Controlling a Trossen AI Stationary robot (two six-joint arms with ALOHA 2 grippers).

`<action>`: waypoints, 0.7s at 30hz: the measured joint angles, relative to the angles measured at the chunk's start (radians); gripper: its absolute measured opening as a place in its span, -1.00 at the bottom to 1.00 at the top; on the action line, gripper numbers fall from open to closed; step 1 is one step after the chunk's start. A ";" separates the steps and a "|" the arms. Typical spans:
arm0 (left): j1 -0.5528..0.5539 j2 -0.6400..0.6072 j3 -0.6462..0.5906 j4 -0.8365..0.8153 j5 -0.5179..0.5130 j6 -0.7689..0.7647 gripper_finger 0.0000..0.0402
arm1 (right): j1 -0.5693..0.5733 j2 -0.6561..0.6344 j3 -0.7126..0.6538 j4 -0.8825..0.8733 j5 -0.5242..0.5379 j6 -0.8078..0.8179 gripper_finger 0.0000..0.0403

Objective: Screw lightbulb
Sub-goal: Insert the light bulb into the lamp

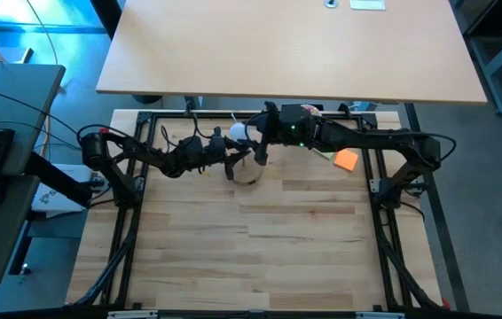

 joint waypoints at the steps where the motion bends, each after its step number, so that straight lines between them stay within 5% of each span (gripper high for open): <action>1: 0.000 0.000 0.000 -0.001 0.000 0.001 -0.29 | 0.000 0.000 0.000 0.000 0.000 0.000 0.24; 7: 0.000 0.000 0.000 0.000 -0.001 0.000 -0.29 | 0.001 -0.002 0.000 -0.008 0.046 0.049 0.15; 21: -0.034 0.001 0.000 0.019 -0.134 0.009 -0.29 | 0.104 0.004 0.000 -0.007 0.385 0.237 0.14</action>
